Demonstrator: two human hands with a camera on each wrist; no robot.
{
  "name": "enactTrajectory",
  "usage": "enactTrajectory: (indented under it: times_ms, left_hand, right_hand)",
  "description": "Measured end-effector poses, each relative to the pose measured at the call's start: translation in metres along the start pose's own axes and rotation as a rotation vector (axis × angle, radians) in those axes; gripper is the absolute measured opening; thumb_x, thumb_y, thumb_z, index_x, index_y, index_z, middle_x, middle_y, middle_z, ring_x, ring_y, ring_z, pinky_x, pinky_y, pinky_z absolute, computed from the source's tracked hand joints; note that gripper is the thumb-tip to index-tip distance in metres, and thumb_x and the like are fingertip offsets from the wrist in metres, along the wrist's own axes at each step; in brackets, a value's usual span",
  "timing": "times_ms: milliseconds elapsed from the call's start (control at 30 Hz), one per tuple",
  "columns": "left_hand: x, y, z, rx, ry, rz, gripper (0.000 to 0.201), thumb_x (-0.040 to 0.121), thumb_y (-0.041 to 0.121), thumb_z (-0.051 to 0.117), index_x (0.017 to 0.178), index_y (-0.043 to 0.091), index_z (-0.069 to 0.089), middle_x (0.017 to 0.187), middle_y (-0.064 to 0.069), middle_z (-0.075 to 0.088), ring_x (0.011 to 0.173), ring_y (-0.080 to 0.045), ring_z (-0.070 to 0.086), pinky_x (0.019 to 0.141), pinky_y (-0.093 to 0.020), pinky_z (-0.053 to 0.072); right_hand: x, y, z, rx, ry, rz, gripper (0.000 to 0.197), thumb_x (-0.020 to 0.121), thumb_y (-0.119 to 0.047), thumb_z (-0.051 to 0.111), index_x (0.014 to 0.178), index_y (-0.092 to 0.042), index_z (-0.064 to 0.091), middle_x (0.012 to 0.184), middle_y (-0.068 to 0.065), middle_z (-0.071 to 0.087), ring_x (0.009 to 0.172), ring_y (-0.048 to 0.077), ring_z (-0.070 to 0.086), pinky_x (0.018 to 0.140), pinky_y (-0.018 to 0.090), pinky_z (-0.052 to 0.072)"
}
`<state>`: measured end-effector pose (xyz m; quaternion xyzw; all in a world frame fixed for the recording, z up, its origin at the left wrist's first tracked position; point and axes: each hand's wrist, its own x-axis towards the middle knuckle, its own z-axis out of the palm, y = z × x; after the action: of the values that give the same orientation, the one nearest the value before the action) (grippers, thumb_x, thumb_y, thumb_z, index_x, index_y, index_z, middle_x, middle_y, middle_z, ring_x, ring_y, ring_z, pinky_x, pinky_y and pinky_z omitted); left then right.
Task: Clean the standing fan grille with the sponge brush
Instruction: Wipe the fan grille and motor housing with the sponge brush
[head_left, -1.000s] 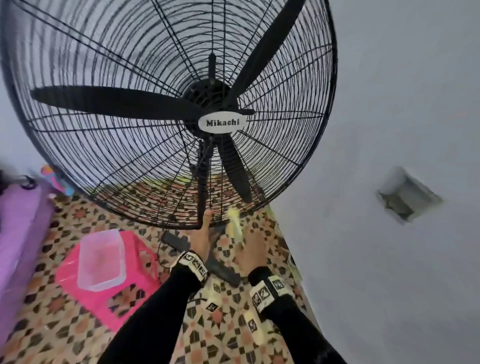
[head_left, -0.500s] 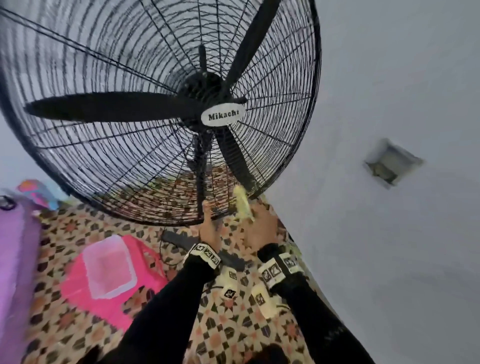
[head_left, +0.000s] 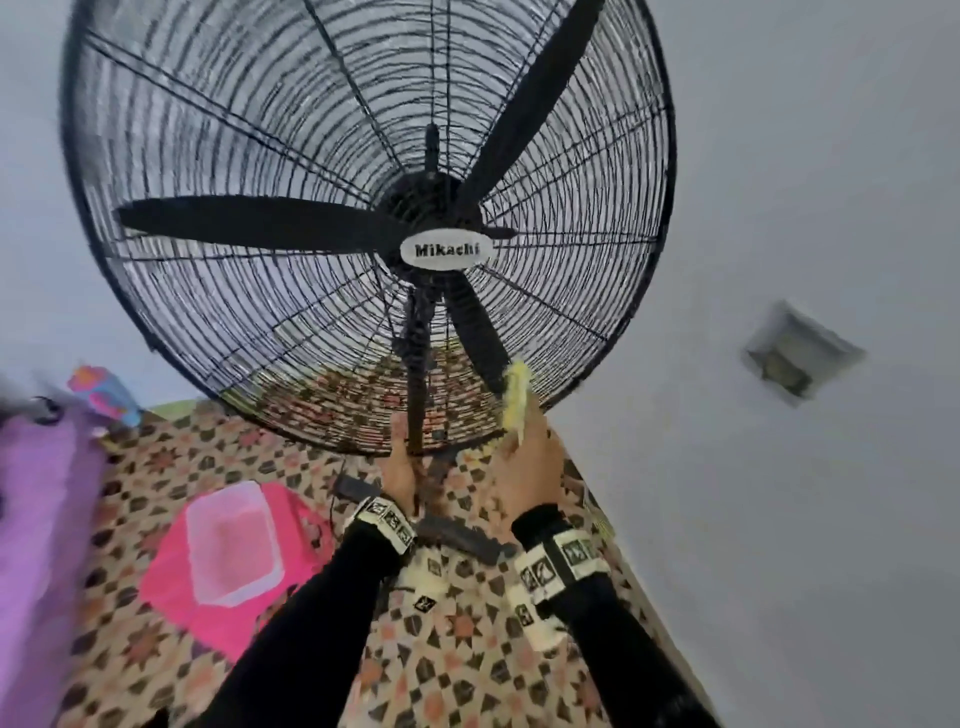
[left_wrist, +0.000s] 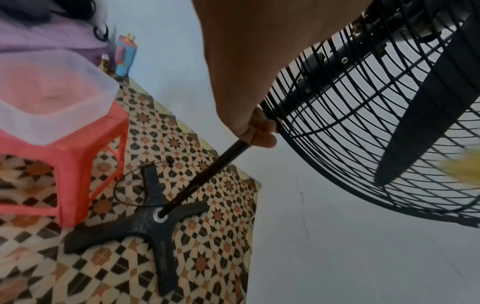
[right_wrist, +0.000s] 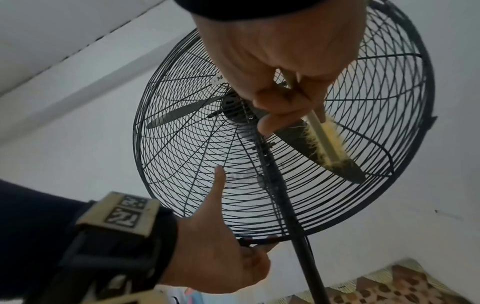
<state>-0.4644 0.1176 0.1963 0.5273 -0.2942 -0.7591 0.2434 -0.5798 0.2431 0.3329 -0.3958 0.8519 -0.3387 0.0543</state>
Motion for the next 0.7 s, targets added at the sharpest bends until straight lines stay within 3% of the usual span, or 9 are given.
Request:
enactTrajectory:
  times_ms: [67, 133, 233, 333, 433, 500, 567, 633, 700]
  left_hand:
    - [0.013, -0.003, -0.011, 0.023, 0.027, -0.023, 0.117, 0.049, 0.108, 0.054, 0.099, 0.004, 0.074, 0.093, -0.027, 0.068, 0.077, -0.041, 0.065, 0.076, -0.049, 0.057]
    - [0.053, -0.023, -0.024, -0.029, 0.094, 0.003, 0.109, 0.048, 0.107, 0.057, 0.095, 0.01, 0.073, 0.085, -0.021, 0.066, 0.068, -0.03, 0.062, 0.068, -0.044, 0.057]
    - [0.078, -0.043, -0.032, -0.014, 0.23, 0.098, 0.113, 0.052, 0.107, 0.053, 0.114, 0.014, 0.067, 0.116, -0.016, 0.07, 0.076, -0.024, 0.067, 0.072, -0.036, 0.054]
    - [0.074, -0.029, -0.031, 0.032, 0.173, 0.118, 0.104, 0.057, 0.108, 0.047, 0.089, 0.011, 0.068, 0.076, -0.016, 0.064, 0.059, -0.025, 0.058, 0.063, -0.035, 0.047]
    - [0.057, -0.021, -0.026, 0.133, 0.164, 0.067, 0.103, 0.053, 0.112, 0.039, 0.083, 0.018, 0.07, 0.087, -0.024, 0.063, 0.071, -0.033, 0.064, 0.073, -0.038, 0.05]
    - [0.082, -0.034, -0.033, 0.092, 0.171, 0.069, 0.105, 0.05, 0.113, 0.037, 0.077, 0.017, 0.069, 0.077, -0.018, 0.054, 0.06, -0.027, 0.05, 0.066, -0.04, 0.039]
    - [0.06, -0.025, -0.029, 0.1, 0.215, 0.073, 0.103, 0.048, 0.113, 0.039, 0.078, 0.019, 0.07, 0.074, -0.013, 0.05, 0.065, -0.026, 0.046, 0.07, -0.044, 0.037]
    - [0.019, -0.011, -0.019, 0.104, 0.197, 0.104, 0.102, 0.052, 0.112, 0.039, 0.079, 0.018, 0.069, 0.074, -0.012, 0.055, 0.072, -0.028, 0.05, 0.074, -0.045, 0.043]
    - [-0.034, 0.011, 0.001, 0.091, 0.193, 0.11, 0.098, 0.061, 0.108, 0.04, 0.078, 0.014, 0.062, 0.071, -0.015, 0.059, 0.071, -0.028, 0.055, 0.077, -0.045, 0.052]
  right_hand:
    - [-0.004, -0.012, 0.007, -0.034, -0.055, 0.023, 0.074, 0.097, -0.004, 0.049, 0.16, -0.031, 0.022, 0.104, 0.008, 0.061, 0.09, 0.023, 0.053, 0.077, 0.029, 0.042]
    - [-0.021, -0.023, 0.026, -0.023, -0.163, -0.091, 0.076, 0.094, -0.004, 0.05, 0.16, -0.032, 0.023, 0.113, 0.012, 0.064, 0.101, 0.03, 0.059, 0.087, 0.035, 0.05]
    - [-0.034, -0.033, 0.025, 0.033, -0.255, -0.211, 0.072, 0.096, -0.006, 0.051, 0.159, -0.032, 0.028, 0.099, 0.006, 0.069, 0.077, 0.015, 0.055, 0.073, 0.017, 0.045]
    - [-0.017, -0.022, 0.006, 0.129, 0.014, -0.025, 0.077, 0.097, -0.001, 0.054, 0.159, -0.035, 0.026, 0.097, -0.005, 0.055, 0.082, 0.008, 0.049, 0.08, 0.016, 0.044]
    - [-0.012, -0.015, 0.009, 0.132, 0.005, 0.011, 0.08, 0.095, 0.003, 0.051, 0.159, -0.037, 0.026, 0.099, -0.001, 0.061, 0.082, 0.012, 0.05, 0.082, 0.018, 0.044]
    - [-0.021, -0.019, 0.021, 0.119, -0.128, -0.153, 0.078, 0.093, 0.002, 0.051, 0.158, -0.035, 0.03, 0.101, 0.004, 0.068, 0.076, 0.013, 0.051, 0.083, 0.026, 0.051]
    - [-0.022, -0.021, 0.019, 0.112, -0.179, -0.261, 0.07, 0.095, -0.002, 0.053, 0.157, -0.03, 0.036, 0.101, 0.004, 0.069, 0.078, 0.015, 0.056, 0.083, 0.023, 0.05]
    - [-0.011, -0.017, 0.008, 0.174, -0.066, -0.125, 0.066, 0.097, -0.004, 0.055, 0.156, -0.029, 0.037, 0.114, 0.009, 0.07, 0.09, 0.018, 0.061, 0.083, 0.018, 0.046]
    - [-0.001, -0.012, 0.0, 0.137, 0.068, 0.07, 0.068, 0.099, -0.005, 0.054, 0.158, -0.031, 0.032, 0.115, 0.016, 0.069, 0.09, 0.024, 0.063, 0.08, 0.027, 0.052]
